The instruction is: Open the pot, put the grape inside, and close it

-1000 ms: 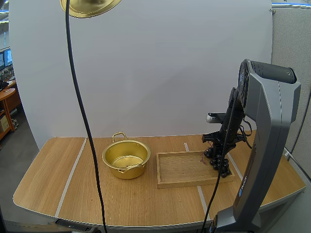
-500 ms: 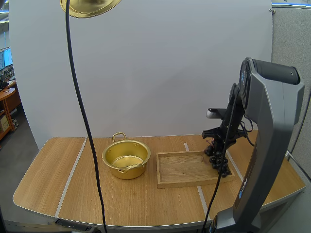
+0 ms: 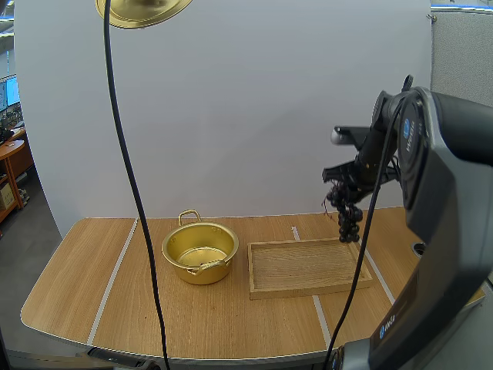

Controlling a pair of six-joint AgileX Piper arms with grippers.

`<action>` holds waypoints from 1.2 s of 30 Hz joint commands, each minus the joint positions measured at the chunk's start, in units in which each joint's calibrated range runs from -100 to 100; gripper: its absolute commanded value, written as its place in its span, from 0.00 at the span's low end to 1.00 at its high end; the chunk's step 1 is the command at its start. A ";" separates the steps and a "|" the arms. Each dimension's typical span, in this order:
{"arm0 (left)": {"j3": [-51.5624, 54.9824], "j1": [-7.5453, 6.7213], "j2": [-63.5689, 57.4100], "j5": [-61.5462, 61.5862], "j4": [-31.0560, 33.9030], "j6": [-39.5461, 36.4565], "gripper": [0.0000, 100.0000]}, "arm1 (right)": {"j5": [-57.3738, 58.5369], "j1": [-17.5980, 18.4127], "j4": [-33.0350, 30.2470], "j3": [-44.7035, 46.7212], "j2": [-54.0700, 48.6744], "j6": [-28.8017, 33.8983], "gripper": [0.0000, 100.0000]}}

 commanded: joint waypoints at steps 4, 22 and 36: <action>-0.42 -0.18 -0.33 -2.63 0.33 -0.25 0.00 | 2.48 2.08 3.57 -0.25 -6.43 -3.39 0.00; -0.42 -0.18 -0.33 -2.63 0.33 -0.25 0.00 | 7.72 19.10 5.97 -5.46 -10.82 -0.17 0.00; -0.42 -0.18 -0.33 -2.63 0.33 -0.25 0.00 | 3.72 28.77 5.97 -8.11 -3.65 2.26 0.00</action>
